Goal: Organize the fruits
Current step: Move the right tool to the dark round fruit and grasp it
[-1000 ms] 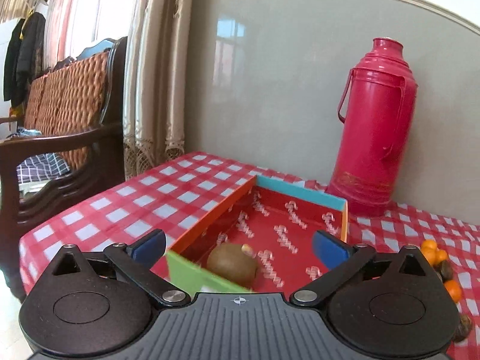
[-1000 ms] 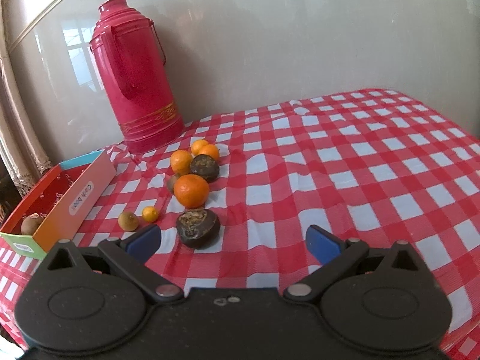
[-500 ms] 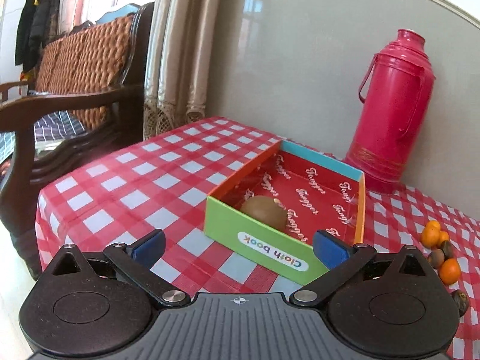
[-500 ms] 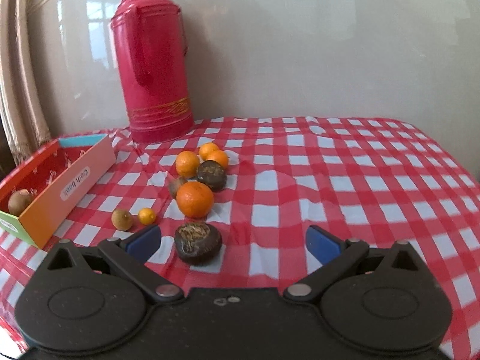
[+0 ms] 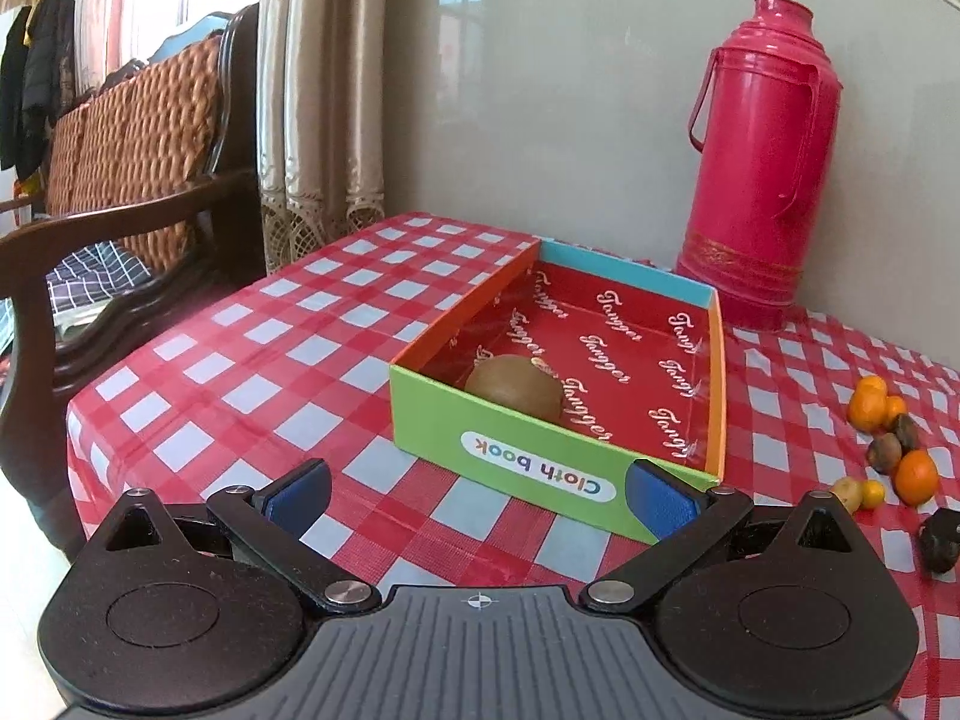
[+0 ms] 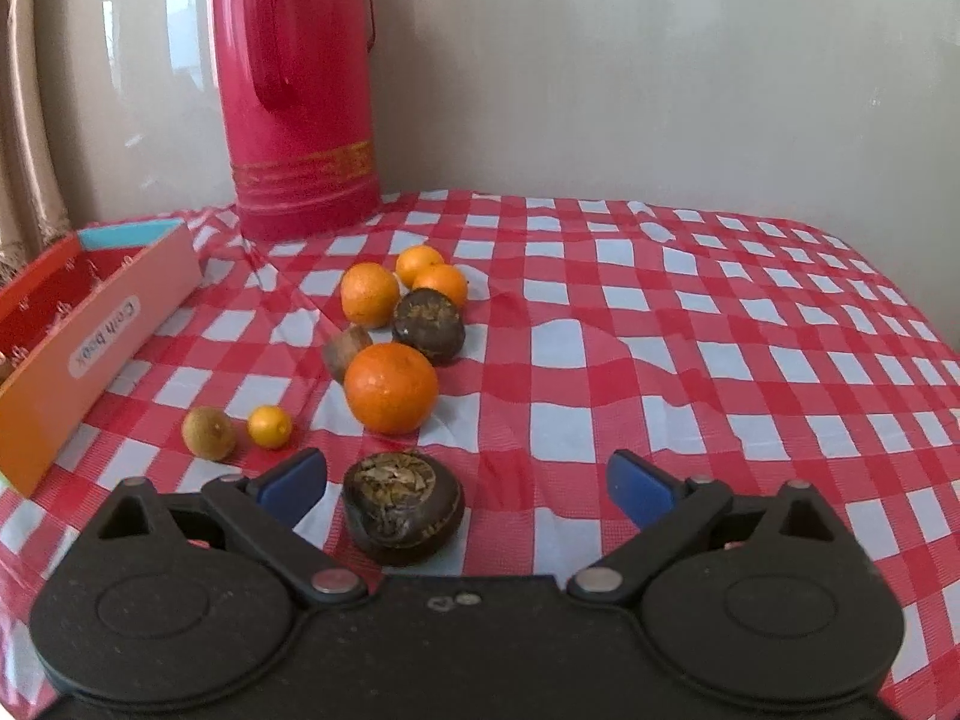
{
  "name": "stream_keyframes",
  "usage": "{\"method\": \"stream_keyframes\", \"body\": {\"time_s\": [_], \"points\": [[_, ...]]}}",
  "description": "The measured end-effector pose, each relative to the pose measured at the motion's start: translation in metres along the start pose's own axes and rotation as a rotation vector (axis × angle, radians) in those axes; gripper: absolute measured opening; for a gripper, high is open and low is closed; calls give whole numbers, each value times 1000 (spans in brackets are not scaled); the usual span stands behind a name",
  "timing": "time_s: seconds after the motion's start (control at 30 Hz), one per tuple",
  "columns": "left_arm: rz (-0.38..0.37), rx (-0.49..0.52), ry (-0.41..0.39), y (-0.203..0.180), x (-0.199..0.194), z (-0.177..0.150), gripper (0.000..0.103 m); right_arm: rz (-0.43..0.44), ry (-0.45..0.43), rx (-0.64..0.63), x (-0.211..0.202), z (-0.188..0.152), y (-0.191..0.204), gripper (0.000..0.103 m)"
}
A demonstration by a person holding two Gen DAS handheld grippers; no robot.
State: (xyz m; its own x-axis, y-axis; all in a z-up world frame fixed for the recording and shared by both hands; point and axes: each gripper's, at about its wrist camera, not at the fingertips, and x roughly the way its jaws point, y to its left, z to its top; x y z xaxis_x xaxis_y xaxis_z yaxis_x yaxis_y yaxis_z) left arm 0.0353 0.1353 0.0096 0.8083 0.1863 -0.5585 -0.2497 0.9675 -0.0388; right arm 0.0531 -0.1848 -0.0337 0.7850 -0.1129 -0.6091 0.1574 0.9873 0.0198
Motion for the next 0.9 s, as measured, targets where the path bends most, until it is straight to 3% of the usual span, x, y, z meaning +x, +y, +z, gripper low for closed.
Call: {"method": "stream_keyframes", "body": {"time_s": [0.23, 0.33, 0.5, 0.6, 0.77, 0.9], "points": [[19, 9, 7, 3, 3, -1, 103, -14, 7, -12, 6, 0, 6, 92], [26, 9, 9, 5, 4, -2, 103, -10, 19, -10, 8, 0, 8, 80], [29, -2, 16, 10, 5, -1, 103, -19, 36, -11, 12, -1, 11, 80], [31, -13, 17, 12, 6, -2, 103, -16, 48, -12, 13, -2, 11, 71], [24, -17, 19, 12, 6, -2, 103, -6, 63, 0, 16, -3, 9, 67], [22, -15, 18, 11, 6, -2, 103, 5, 55, -9, 14, -4, 11, 58]]}}
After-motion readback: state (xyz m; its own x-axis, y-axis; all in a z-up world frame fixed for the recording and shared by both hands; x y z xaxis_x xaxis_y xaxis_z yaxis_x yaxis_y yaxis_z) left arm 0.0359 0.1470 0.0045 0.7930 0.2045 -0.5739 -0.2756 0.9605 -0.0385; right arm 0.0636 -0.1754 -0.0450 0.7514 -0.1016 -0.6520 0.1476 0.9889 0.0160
